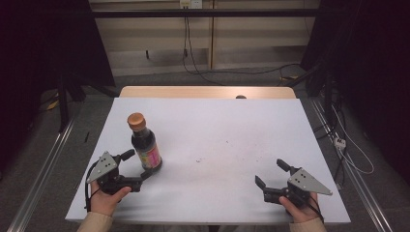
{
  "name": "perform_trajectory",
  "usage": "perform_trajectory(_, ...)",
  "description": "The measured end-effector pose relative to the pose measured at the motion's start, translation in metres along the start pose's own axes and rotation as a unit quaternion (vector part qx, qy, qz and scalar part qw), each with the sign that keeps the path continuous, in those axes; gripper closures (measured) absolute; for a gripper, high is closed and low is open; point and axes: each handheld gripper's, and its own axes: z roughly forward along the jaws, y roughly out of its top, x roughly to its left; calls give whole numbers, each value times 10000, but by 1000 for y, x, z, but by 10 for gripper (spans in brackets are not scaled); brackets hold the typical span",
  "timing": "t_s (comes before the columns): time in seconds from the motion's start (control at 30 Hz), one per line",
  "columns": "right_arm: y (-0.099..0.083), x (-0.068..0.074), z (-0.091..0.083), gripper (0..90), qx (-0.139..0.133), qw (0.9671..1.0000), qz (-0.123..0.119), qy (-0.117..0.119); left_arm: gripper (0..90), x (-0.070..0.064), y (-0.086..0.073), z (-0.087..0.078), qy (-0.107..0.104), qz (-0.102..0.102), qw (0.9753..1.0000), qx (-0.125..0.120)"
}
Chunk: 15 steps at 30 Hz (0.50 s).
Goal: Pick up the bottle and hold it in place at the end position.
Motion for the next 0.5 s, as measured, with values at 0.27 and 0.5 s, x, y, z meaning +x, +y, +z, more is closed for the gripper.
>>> perform_trajectory(0.27,0,0,1,45,20,10000,16,-1,48,3,4,1,162,-96,9998,62)
perform_trajectory(0.5,0,0,2,47,32,10000,1,4,49,4,16,6,272,-216,9994,7)
